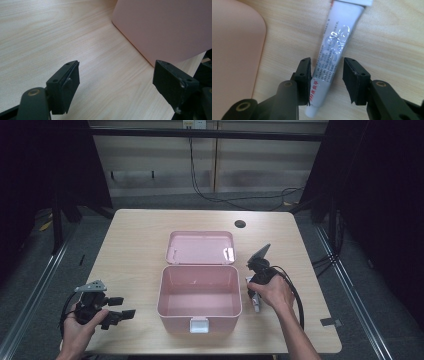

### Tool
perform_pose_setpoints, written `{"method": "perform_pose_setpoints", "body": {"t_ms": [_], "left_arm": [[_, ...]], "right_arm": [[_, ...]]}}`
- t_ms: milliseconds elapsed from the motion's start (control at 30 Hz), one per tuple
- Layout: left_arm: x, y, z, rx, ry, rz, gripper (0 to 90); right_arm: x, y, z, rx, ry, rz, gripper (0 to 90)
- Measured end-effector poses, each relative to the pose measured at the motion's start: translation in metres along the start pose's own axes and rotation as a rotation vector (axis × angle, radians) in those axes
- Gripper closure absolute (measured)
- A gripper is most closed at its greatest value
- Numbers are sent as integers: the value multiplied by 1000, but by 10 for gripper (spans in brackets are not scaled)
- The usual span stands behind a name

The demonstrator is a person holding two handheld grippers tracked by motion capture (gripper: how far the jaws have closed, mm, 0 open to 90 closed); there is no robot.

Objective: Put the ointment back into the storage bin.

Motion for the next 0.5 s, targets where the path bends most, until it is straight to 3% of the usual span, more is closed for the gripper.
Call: {"method": "perform_pose_setpoints", "body": {"t_ms": [200,500], "left_arm": [[0,0,0,-1,0,0,214],[0,0,0,-1,0,1,214]], "right_arm": [[6,0,0,-19,13,-17,681],[10,4,-1,-66,26,-37,691]]}}
Point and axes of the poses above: each handheld gripper's, and its own axes: x roughly forward along the jaws, z roughly out of its top, y roughly to its left, the point moved 2 cm from there along x, roughly forward along the jaws, and after that the axes turned 14 degrees about -y, right-handed, at the moved point
